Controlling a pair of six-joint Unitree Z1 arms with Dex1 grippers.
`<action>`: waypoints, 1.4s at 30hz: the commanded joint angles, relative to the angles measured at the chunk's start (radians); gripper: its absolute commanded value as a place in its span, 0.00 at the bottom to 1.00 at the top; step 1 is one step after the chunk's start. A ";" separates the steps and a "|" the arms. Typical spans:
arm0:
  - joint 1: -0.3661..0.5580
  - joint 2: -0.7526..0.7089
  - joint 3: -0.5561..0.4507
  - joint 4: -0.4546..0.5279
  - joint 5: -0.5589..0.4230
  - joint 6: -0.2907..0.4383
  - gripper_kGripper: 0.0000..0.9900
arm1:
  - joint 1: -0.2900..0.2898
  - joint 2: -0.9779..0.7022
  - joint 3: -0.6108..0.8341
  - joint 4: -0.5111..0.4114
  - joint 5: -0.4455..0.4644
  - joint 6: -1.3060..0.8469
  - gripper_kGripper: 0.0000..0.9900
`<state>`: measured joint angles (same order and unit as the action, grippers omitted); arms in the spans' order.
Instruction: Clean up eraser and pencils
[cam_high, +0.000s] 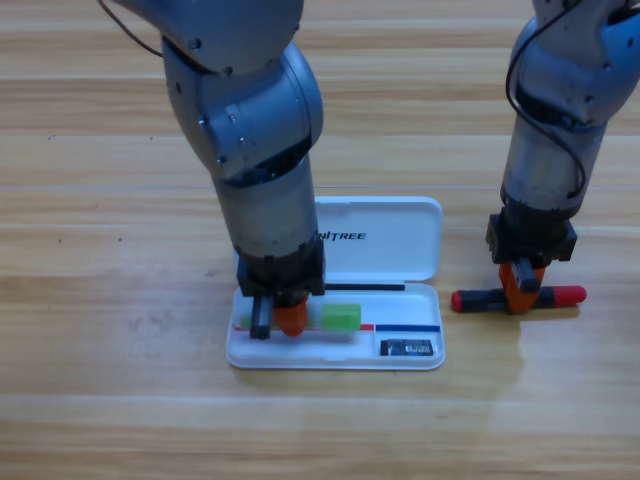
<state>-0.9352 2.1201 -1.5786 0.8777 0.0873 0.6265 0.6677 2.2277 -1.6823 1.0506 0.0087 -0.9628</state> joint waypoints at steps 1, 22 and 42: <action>0.016 0.041 0.017 0.014 -0.017 -0.024 0.00 | -0.023 -0.118 0.030 0.017 -0.010 0.052 0.00; 0.016 0.061 0.012 0.015 -0.024 -0.039 0.00 | -0.014 -0.191 0.053 0.061 0.034 0.069 0.00; 0.016 0.021 0.023 0.023 -0.021 -0.050 1.00 | 0.093 -0.203 -0.037 0.135 0.086 0.139 0.00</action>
<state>-0.9342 2.1414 -1.5786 0.8841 0.0689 0.5856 0.6757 2.0532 -1.6659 1.1319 0.0624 -0.8518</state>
